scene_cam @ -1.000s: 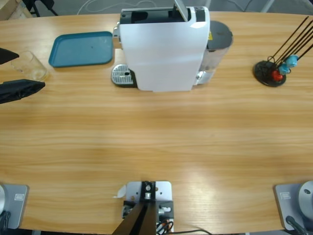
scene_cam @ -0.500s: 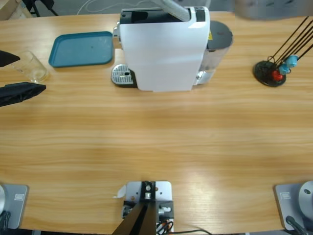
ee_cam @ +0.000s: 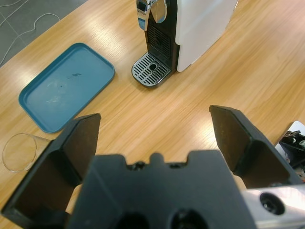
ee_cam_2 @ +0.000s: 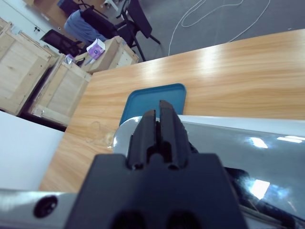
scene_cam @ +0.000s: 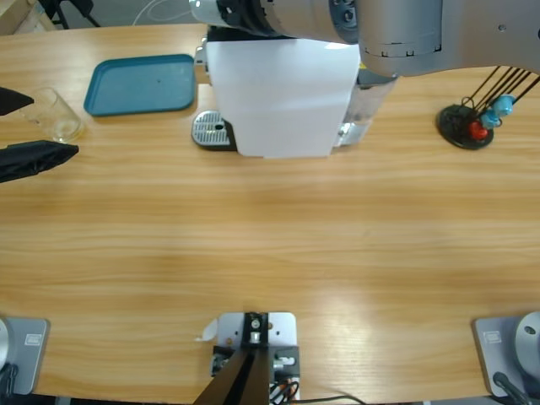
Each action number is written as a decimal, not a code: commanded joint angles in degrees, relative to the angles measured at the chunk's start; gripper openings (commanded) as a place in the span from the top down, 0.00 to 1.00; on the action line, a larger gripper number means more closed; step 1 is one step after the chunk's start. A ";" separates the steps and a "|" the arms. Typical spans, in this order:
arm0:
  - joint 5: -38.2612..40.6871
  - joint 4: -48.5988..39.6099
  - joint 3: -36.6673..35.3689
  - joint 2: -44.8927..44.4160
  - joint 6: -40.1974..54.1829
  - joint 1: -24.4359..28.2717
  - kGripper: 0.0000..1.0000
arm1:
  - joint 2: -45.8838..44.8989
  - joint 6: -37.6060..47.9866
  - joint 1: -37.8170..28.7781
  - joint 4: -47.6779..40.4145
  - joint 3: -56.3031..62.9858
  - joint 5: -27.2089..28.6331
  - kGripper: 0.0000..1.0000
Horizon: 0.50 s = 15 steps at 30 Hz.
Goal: Pour coffee
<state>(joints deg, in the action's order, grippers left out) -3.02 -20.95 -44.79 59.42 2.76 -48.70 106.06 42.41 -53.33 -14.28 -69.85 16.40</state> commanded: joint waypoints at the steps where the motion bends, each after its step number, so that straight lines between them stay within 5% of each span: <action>1: -0.86 -0.32 1.85 -1.93 -0.83 0.36 0.00 | 12.42 2.23 -1.78 4.82 7.80 -3.04 1.00; 10: -0.85 -0.32 1.82 -2.59 -1.00 0.36 0.00 | 10.31 2.67 -1.59 5.31 9.70 -1.76 1.00; 13: -0.93 -0.32 1.59 -3.53 -1.00 0.36 0.00 | 3.63 -8.05 -1.57 3.50 9.93 -2.62 1.00; 14: -1.02 -0.32 1.55 -3.75 -1.00 0.51 0.00 | 0.73 -13.06 -1.57 3.43 9.53 -3.99 0.71; 15: -1.58 -0.34 1.62 -3.78 -1.00 0.74 0.00 | -2.37 -16.80 -1.59 3.96 8.82 -5.50 0.10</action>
<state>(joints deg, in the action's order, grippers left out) -3.03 -20.95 -44.77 58.24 2.16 -48.68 106.47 42.78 -54.39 -13.19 -68.90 14.70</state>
